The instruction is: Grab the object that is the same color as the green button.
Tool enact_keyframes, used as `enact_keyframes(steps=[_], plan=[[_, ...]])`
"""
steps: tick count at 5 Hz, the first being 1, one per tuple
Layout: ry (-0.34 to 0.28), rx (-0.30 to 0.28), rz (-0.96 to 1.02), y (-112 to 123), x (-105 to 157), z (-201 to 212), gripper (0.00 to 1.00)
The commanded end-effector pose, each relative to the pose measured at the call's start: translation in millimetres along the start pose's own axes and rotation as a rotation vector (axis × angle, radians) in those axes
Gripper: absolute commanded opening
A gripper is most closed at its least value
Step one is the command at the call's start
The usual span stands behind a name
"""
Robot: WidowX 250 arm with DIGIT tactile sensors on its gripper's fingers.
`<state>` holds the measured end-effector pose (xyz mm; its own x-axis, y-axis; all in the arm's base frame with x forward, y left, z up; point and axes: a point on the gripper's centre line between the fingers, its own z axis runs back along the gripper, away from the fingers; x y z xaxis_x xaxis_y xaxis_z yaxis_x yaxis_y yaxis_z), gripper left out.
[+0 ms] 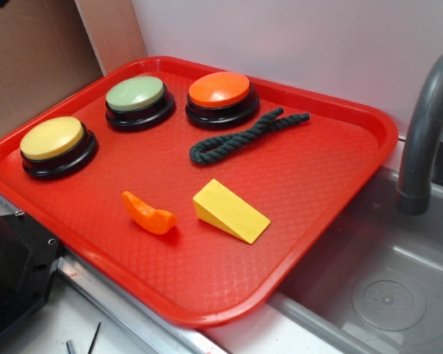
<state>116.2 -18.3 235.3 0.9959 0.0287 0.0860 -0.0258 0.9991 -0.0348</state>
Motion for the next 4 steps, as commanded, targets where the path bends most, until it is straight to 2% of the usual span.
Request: enact_keyframes(steps=[1, 2, 3, 4], plan=[[0.000, 0.000, 0.000, 0, 0, 0, 1.00], [-0.092, 0.148, -0.020, -18, 46, -39, 1.00], [-0.123, 0.107, -0.059, -34, 90, -71, 1.00], [-0.112, 0.099, -0.116, -43, 115, -102, 1.00]])
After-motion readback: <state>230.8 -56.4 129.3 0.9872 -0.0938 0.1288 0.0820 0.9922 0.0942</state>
